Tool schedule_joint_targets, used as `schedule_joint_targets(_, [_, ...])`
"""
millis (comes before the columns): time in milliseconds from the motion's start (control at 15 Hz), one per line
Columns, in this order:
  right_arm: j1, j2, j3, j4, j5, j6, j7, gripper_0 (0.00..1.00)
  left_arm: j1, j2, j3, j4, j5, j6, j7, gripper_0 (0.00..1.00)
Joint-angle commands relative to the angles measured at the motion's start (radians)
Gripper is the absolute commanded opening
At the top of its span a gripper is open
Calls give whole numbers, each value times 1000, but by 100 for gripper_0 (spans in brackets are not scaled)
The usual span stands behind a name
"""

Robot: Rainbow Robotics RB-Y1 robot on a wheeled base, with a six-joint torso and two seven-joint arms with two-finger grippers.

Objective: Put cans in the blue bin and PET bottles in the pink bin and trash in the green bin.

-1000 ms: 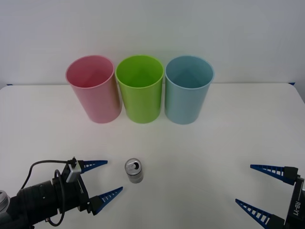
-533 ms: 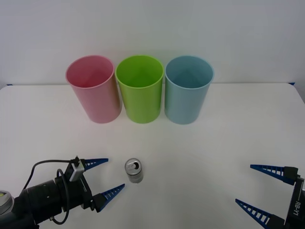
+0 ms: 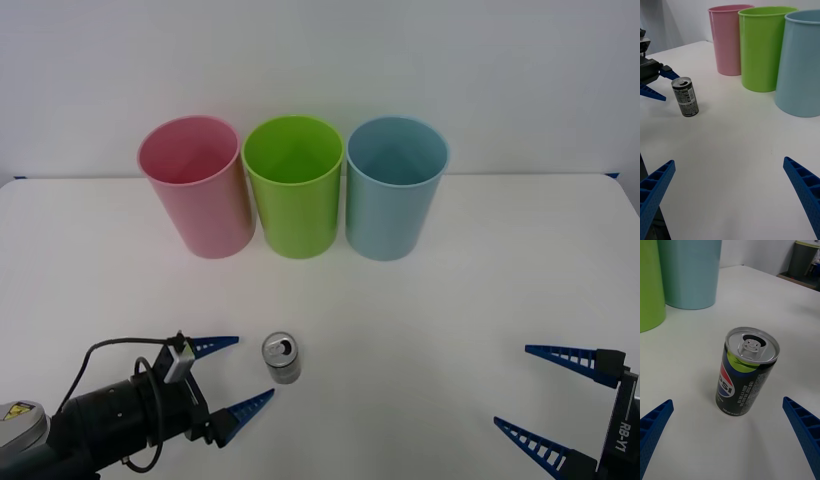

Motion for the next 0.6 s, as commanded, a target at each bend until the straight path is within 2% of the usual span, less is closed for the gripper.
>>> schedule_joint_targets(67, [0,0,0,0,0,0,0,100,-26,0,-31,1,25,34,-13,100])
schedule_joint_targets(600, [0,0,0,0,0,0,0,100,-82,-34,-102,-1,39,106,-32,100])
